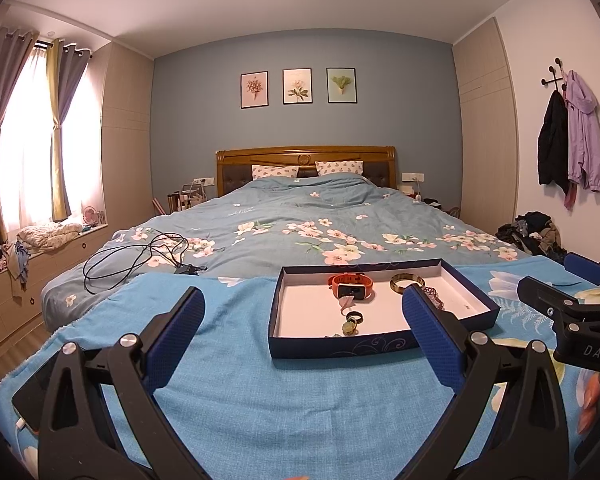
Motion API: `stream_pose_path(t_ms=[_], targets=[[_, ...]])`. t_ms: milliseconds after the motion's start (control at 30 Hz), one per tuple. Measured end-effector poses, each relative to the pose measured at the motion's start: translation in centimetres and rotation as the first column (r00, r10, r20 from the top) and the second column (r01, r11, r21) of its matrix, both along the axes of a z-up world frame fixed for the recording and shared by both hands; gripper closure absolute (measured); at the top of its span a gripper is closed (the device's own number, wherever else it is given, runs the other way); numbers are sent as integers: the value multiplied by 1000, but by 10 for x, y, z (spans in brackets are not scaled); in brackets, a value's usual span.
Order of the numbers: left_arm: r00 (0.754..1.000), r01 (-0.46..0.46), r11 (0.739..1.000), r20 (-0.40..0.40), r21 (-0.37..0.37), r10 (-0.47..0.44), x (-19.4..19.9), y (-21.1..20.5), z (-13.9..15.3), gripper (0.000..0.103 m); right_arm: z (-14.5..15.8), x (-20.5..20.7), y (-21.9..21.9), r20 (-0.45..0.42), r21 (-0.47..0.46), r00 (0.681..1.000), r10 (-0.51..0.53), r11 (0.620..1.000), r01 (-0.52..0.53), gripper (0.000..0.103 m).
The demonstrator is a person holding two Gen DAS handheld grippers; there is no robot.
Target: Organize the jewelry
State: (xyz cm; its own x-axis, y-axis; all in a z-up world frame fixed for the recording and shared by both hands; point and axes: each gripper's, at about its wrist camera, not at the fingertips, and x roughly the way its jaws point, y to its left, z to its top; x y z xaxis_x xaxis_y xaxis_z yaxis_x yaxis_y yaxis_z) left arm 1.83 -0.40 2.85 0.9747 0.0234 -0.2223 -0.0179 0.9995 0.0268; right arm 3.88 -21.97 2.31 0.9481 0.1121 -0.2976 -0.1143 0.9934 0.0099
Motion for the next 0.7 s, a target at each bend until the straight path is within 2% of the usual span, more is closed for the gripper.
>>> stream_pose_path(t_ms=[700], targets=[[1000, 3, 1000, -6, 1, -3, 0, -1, -2, 6, -5, 1, 4, -2, 4, 1000, -1, 1000, 1, 7]])
